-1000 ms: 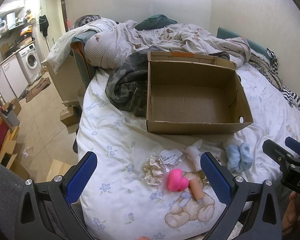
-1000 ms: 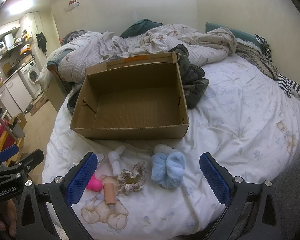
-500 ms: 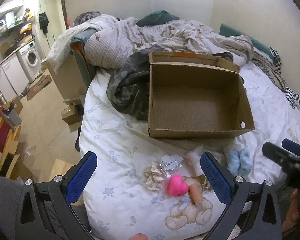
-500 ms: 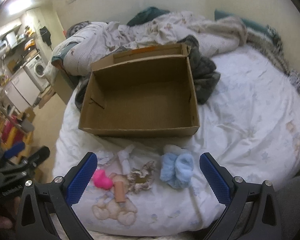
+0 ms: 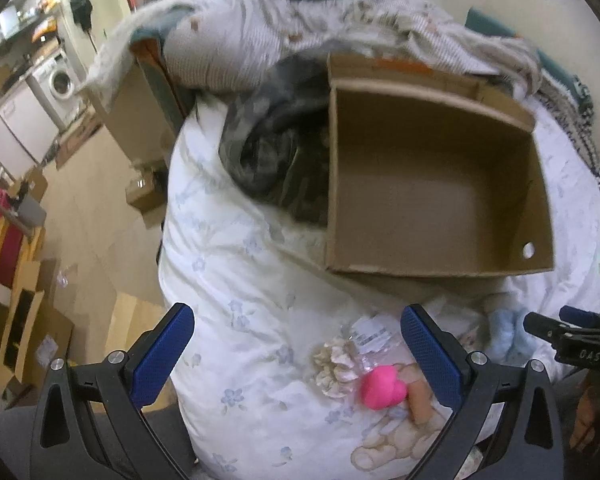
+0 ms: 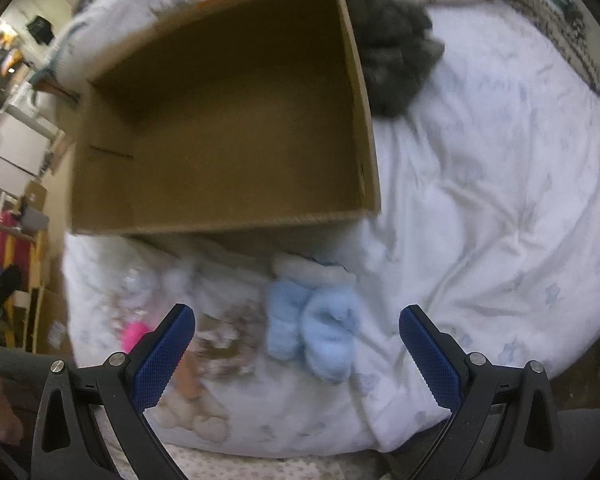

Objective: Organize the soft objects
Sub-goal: 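Grasp the cream scrunchie with the left gripper while the right gripper grasps the blue socks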

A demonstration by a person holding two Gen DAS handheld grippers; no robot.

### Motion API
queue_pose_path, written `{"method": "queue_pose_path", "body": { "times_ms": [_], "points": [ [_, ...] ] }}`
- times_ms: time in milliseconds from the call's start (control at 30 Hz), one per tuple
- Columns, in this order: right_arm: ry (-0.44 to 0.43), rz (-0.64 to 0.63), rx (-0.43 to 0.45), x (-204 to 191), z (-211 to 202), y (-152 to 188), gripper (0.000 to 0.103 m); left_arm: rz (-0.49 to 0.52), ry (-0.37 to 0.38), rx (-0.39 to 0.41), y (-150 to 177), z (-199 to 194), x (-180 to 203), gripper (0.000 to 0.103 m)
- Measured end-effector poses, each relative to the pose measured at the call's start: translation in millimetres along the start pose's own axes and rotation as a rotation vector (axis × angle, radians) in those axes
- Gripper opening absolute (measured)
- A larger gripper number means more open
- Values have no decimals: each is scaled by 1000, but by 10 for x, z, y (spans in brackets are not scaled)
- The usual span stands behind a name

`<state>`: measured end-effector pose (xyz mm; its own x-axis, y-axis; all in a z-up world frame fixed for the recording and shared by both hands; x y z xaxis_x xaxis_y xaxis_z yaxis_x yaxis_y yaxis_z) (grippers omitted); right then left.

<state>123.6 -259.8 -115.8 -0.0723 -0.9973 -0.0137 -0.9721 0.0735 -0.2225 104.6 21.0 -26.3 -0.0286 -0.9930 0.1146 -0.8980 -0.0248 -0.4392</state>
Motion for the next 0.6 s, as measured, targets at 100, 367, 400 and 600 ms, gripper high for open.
{"method": "queue_pose_path", "body": {
  "times_ms": [100, 367, 400, 600],
  "points": [
    [25, -19, -32, -37, 188, 48, 103, -36, 8, -79, 59, 270, -114, 103],
    [69, -105, -31, -224, 318, 34, 103, -138, 71, -253, 263, 874, -274, 93],
    [73, -108, -33, -221, 371, 15, 103, -147, 83, -268, 279, 900, -275, 89],
    [68, -100, -63, -221, 506, -48, 91, -184, 136, -332, 425, 1047, -322, 75]
  ]
}}
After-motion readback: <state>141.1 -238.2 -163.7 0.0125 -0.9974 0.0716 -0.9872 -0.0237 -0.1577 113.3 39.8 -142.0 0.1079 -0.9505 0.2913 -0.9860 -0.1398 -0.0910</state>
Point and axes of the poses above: each gripper's, at about its wrist camera, not at the fingertips, and z roughly the way its jaws point, x to its right, y to its underside, the point moved 1 cm from there along z, roughly the way its jaws point, and after that the axes turned 10 degrees about y, right-handed, at the moved point
